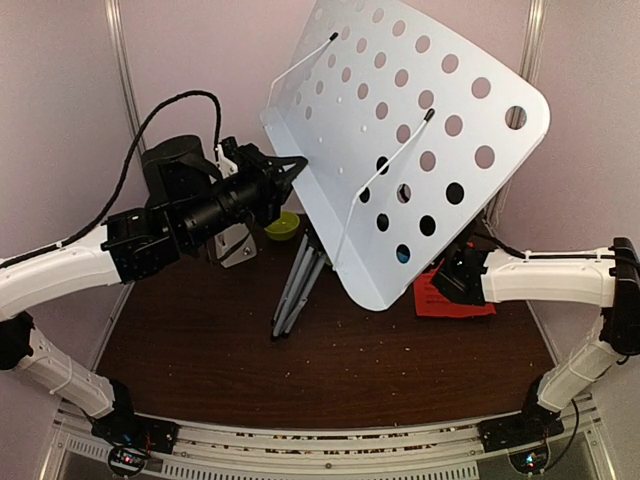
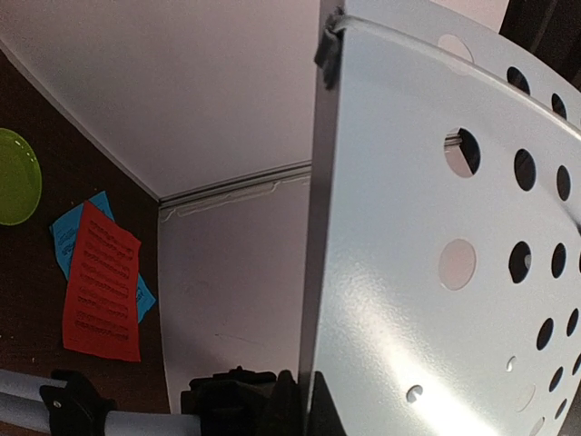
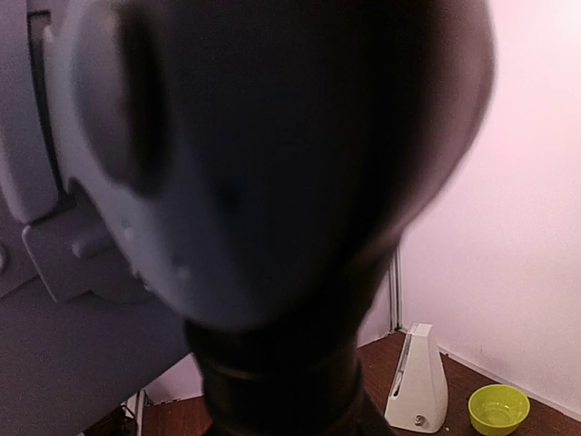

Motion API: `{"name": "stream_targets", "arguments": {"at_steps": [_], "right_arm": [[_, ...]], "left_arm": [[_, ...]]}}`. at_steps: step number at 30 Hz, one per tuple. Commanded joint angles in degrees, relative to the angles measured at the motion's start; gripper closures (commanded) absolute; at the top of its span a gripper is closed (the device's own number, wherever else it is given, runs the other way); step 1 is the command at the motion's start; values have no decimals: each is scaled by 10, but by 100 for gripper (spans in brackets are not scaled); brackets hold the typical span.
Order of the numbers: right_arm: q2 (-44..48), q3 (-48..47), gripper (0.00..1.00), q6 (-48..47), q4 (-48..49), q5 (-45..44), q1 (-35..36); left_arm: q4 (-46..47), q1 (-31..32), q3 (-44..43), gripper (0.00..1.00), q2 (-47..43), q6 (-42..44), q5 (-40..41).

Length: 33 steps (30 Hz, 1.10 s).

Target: Set up the instrument practice props

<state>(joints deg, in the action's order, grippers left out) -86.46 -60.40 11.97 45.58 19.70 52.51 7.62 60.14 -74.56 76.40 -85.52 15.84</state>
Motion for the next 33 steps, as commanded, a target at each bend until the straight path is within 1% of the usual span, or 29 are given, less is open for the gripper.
{"name": "stream_targets", "arguments": {"at_steps": [1,6,7,8,9,10,11,13,14,19,21,23,25,27,29,33], "right_arm": [[22,-2,100,7,-13,21,0],[37,12,100,8,-23,21,-2],[41,13,100,9,-28,22,-3],[44,12,100,11,-32,23,-3],[47,9,100,13,-36,24,-4],[50,4,100,14,-42,26,-4],[51,-3,100,15,-49,29,-5],[55,-14,100,17,-56,31,-6],[56,-18,100,19,-58,30,-8],[66,-32,100,31,-68,17,-15],[74,-34,100,37,-72,7,-18],[84,-38,100,40,-84,-3,-21],[93,-44,100,39,-100,-16,-23],[103,-51,100,36,-120,-28,-24],[112,-59,100,34,-144,-42,-26],[126,-68,100,33,-175,-68,-28]], "left_arm": [[227,-1,-32,100,-37,-66,-14],[220,-3,-21,100,-46,-62,6],[223,-3,-16,97,-47,-63,9],[225,-3,-13,85,-48,-63,14],[227,-4,-9,77,-48,-62,17],[228,-5,-5,63,-49,-61,20],[231,-5,-2,52,-50,-56,22],[231,-6,5,39,-54,-43,25],[231,-8,10,36,-56,-37,25],[203,-16,44,24,-86,-9,28],[184,-21,67,23,-107,12,33],[154,-24,87,22,-133,56,44],[101,-25,94,21,-159,119,59],[37,-25,99,18,-185,182,80],[-13,-25,119,13,-214,222,108],[-39,-26,179,6,-261,334,138]]}}
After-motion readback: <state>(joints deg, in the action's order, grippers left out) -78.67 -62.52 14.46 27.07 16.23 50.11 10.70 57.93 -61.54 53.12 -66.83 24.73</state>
